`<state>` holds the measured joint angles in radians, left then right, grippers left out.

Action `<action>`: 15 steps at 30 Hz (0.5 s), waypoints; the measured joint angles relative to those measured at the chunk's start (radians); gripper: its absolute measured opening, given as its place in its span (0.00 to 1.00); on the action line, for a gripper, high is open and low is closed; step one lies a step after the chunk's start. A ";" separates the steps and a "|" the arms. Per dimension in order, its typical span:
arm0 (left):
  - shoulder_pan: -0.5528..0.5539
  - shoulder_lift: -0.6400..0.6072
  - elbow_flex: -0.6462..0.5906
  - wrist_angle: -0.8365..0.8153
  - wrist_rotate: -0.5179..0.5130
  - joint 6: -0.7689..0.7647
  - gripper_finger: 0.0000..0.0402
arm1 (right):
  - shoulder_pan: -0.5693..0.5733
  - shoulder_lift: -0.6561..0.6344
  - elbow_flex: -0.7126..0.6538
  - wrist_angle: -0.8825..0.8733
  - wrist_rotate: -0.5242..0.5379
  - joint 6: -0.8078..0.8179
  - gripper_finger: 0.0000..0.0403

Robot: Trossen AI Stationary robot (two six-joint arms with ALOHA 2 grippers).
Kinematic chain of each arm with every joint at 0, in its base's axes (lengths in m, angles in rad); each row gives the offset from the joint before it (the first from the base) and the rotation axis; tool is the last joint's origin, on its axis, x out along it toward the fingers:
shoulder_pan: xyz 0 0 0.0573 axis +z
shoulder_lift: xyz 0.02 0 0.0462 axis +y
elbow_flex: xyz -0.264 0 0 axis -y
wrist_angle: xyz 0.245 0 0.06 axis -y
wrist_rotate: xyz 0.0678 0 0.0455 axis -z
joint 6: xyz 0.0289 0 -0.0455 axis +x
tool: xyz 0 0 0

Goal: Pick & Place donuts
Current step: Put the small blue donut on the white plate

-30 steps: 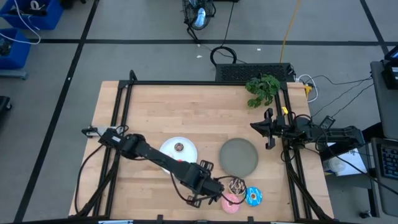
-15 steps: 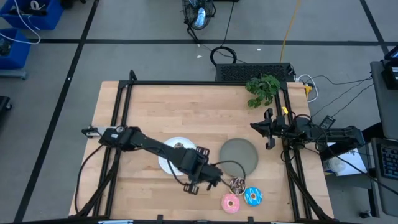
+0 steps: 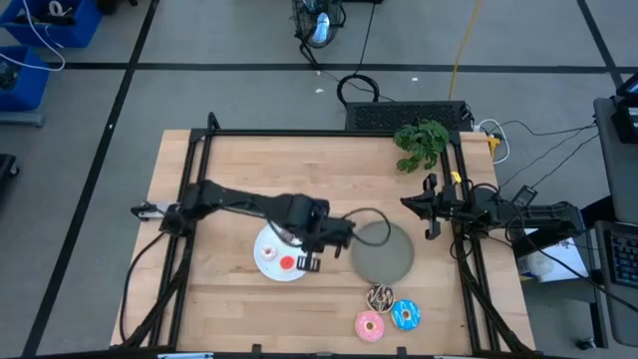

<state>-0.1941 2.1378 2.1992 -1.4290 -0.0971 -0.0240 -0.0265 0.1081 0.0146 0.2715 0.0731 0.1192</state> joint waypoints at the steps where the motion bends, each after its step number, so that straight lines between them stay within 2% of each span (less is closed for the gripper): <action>1: 0.018 -0.016 -0.047 0.020 0.006 -0.003 0.18 | 0.000 0.000 0.000 -0.001 0.000 0.000 0.00; 6: 0.093 -0.104 -0.330 0.240 0.110 -0.012 0.18 | 0.000 0.002 0.000 -0.007 0.000 0.000 0.00; 9: 0.093 -0.145 -0.485 0.366 0.125 -0.036 0.18 | 0.000 0.002 0.000 -0.007 0.000 0.000 0.00; 15: 0.023 -0.202 -0.652 0.515 0.116 -0.093 0.18 | 0.000 0.002 0.000 -0.007 0.002 0.000 0.00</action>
<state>-0.1715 1.9360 1.5476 -0.9144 0.0193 -0.1166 -0.0261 0.1101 0.0146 0.2646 0.0747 0.1190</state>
